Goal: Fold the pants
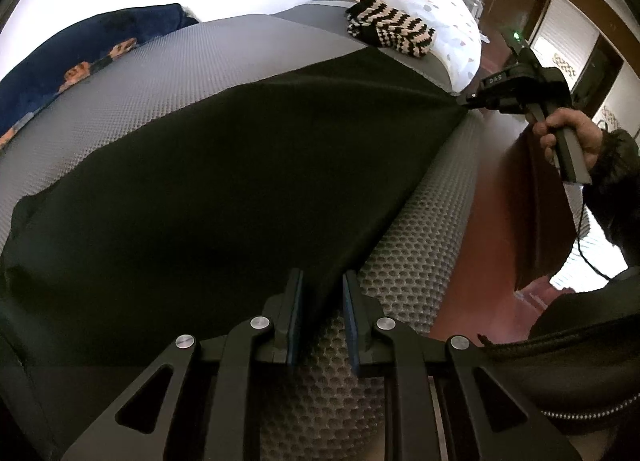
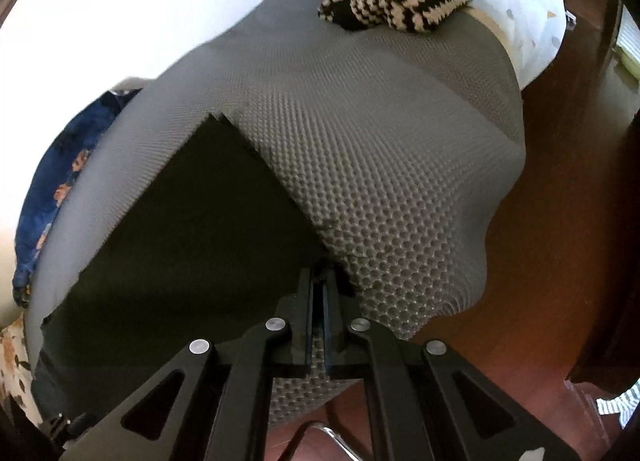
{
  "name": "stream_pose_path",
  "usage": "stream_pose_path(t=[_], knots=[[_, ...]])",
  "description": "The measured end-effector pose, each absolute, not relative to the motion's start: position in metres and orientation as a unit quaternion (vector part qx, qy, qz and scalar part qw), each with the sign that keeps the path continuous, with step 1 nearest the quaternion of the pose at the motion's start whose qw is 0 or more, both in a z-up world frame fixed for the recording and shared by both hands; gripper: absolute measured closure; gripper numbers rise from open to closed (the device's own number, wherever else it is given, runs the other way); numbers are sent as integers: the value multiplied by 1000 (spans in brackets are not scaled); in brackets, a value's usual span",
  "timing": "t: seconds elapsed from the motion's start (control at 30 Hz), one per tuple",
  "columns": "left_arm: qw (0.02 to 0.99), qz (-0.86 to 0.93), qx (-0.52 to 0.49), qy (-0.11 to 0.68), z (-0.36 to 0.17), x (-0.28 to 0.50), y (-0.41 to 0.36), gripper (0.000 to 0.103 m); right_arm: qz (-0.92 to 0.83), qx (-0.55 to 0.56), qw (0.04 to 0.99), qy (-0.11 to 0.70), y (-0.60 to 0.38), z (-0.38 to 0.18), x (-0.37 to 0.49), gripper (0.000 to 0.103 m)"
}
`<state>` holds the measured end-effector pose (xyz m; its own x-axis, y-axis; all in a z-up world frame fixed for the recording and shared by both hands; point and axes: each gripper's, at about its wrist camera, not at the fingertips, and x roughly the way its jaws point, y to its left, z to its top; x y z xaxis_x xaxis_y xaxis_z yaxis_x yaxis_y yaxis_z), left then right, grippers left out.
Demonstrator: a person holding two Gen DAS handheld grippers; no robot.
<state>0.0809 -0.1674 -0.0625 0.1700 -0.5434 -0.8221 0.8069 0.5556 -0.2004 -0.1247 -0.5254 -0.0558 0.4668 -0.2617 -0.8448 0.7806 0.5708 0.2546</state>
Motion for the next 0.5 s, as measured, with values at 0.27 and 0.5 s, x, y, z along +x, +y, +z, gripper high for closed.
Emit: stream_pose_path(t=[0.27,0.5], knots=[[751,-437,74,490,-51,93,-154,56,-336,312,791,404,-525,-39,-124,73],[797,-393,40,457,-24,113,-114,49,-309,262,820,403,-508,3,-92,73]])
